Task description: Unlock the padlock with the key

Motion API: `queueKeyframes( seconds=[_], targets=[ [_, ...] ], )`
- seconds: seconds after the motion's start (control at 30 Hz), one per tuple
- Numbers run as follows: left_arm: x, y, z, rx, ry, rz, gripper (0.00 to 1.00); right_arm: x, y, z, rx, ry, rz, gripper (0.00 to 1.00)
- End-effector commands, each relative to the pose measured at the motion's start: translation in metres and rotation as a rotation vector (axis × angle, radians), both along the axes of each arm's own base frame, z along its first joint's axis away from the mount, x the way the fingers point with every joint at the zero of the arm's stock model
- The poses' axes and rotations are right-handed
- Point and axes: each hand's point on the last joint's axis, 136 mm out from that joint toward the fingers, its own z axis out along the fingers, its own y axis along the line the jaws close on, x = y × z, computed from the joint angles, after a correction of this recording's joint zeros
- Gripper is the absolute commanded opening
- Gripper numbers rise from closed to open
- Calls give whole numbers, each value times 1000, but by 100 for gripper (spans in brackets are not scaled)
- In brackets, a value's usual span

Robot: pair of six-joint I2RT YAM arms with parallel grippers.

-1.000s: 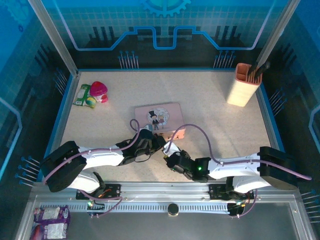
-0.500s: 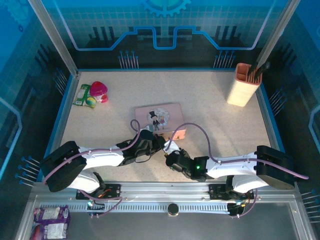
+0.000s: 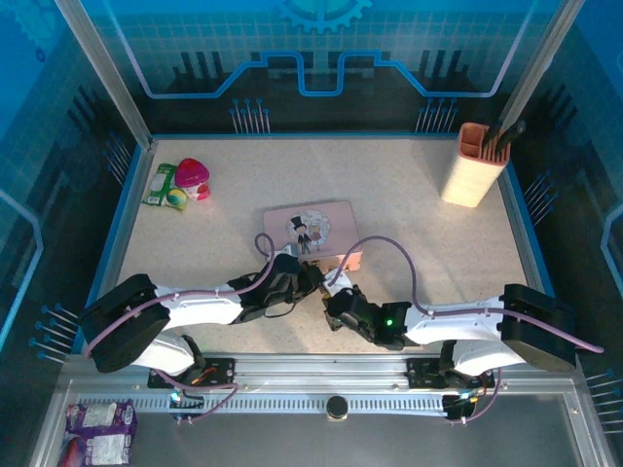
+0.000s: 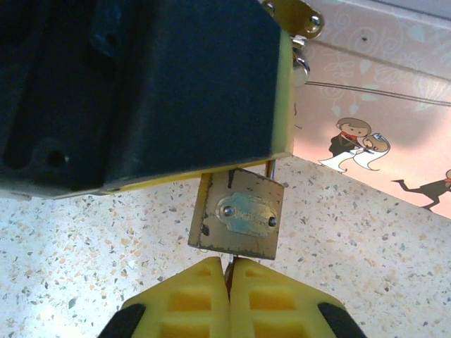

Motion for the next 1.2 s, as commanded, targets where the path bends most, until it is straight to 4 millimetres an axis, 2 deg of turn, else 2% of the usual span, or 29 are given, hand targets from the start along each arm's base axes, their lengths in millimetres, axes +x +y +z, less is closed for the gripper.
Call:
queueKeyframes(
  seconds=[0.0,0.27,0.57,0.83,0.93,1.1,1.17],
  targets=[
    [-1,-20,20,-83,-34,-40,3,7,-1,6,139,21,-74,0],
    [1,-17,11,-64,-13,-32,7,-2,2,0,390,117,-116,0],
    [2,-11,6,-47,-2,-25,24,-4,-5,-9,483,182,-165,0],
    [3,3,-1,-28,8,-1,31,-5,-9,-15,512,227,-194,0],
    [2,15,-4,21,11,8,37,-4,-17,-25,454,242,-239,0],
    [-4,47,-4,107,-4,44,58,-4,-23,-35,415,265,-277,0],
    [-5,55,3,114,-42,42,61,-4,-22,-37,413,272,-282,0]
  ],
)
